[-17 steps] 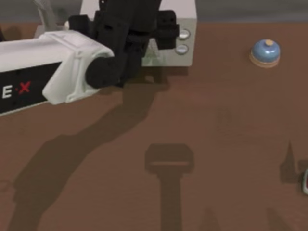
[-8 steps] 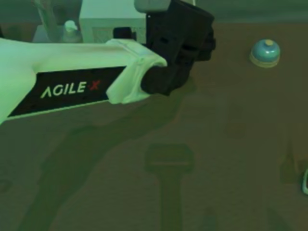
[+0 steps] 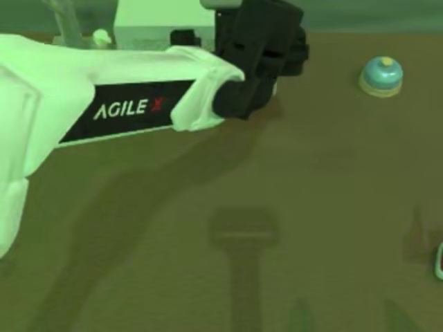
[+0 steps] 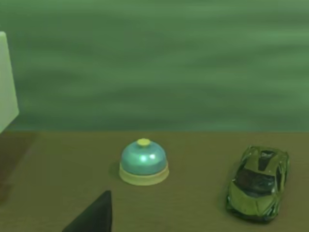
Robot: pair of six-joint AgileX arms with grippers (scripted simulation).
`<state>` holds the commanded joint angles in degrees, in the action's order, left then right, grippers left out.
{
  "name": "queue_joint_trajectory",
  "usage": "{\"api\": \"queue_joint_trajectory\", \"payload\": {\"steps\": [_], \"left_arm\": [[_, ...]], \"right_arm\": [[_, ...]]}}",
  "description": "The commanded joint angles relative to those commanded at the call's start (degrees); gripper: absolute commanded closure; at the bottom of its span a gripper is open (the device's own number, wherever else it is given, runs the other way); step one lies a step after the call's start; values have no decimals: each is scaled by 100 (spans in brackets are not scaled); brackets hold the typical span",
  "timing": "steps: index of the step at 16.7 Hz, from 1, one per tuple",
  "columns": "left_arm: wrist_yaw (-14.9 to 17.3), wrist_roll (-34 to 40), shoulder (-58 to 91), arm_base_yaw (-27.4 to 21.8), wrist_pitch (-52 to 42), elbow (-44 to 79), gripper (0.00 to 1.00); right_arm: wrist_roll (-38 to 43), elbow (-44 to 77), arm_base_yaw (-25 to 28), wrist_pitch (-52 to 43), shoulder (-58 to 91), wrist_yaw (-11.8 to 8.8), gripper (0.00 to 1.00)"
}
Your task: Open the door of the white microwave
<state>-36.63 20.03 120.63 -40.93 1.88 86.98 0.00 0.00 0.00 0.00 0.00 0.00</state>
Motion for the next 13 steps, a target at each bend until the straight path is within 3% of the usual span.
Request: {"api": "queue_joint_trajectory", "payload": {"steps": [4, 8, 13], "left_arm": [[236, -171, 561, 265, 156, 504, 0], [242, -176, 574, 272, 160, 516, 0], [242, -176, 574, 272, 160, 516, 38]], "right_arm": [[0, 0, 0, 0, 0, 0, 0], [0, 0, 0, 0, 0, 0, 0], [0, 0, 0, 0, 0, 0, 0]]}}
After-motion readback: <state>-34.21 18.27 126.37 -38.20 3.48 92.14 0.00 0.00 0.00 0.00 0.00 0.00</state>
